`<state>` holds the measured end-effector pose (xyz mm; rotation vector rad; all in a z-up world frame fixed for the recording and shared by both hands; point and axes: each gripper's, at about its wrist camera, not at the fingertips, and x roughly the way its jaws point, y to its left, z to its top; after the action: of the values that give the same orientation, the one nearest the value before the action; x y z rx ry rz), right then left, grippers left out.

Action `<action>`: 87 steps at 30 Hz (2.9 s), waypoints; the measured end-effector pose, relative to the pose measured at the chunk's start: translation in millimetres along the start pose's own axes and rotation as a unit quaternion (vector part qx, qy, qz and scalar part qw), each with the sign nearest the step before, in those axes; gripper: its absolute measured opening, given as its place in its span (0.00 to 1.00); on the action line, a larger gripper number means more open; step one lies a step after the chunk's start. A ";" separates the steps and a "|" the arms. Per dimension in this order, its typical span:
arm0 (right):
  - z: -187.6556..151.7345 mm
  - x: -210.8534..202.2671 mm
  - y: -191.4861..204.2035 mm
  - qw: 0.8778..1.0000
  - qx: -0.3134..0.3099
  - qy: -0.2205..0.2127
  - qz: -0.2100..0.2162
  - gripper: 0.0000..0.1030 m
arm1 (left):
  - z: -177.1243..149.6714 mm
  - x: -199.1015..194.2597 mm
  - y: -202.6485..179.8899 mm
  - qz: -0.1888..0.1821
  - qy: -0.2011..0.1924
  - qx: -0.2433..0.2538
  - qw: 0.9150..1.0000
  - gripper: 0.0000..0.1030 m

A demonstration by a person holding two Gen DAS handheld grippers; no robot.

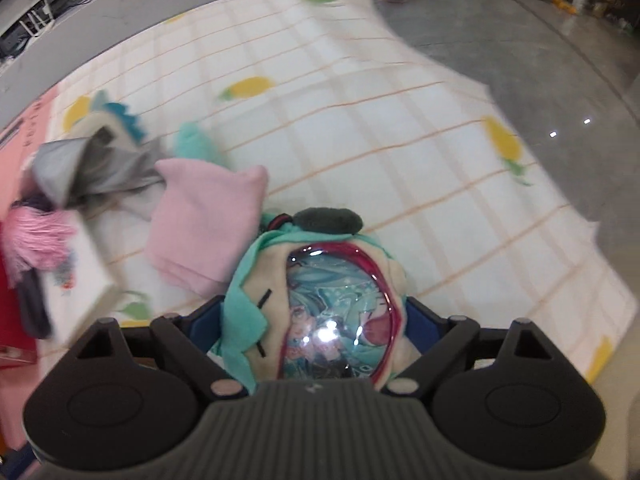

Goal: Organize soft objects
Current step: 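Move the right gripper over the teal plush doll while the left tool approaches the brown cloth, then grasp the brown cloth with the left gripper while the right gripper straddles the teal doll, then carry brown cloth in left gripper while right gripper carries teal doll to orange box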

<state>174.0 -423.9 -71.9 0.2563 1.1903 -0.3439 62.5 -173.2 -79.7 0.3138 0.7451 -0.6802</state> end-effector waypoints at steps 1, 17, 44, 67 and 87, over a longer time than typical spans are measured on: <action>-1.3 0.1 -6.1 1.000 0.005 -0.001 -0.009 0.87 | 1.2 3.9 -1.3 -0.001 0.004 0.008 1.000 0.92; -8.0 2.5 -15.7 1.000 -0.011 -0.008 0.000 0.88 | 30.0 64.7 15.1 -0.095 0.031 0.079 0.992 0.96; -9.0 3.5 -12.4 0.999 -0.031 -0.010 0.003 0.88 | 23.9 67.1 11.6 -0.097 0.010 0.080 0.992 0.73; -10.3 -23.7 -18.7 0.998 -0.015 -0.048 0.036 0.85 | 29.9 35.6 -7.8 -0.041 0.050 0.006 0.998 0.11; -40.1 -116.1 7.3 0.984 -0.084 -0.070 0.139 0.85 | 7.8 -50.8 23.5 0.028 0.131 -0.090 0.987 0.12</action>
<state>104.2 -387.6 22.7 0.2442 1.0218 -0.0168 55.0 -136.4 -37.5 0.2603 1.0372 -0.5187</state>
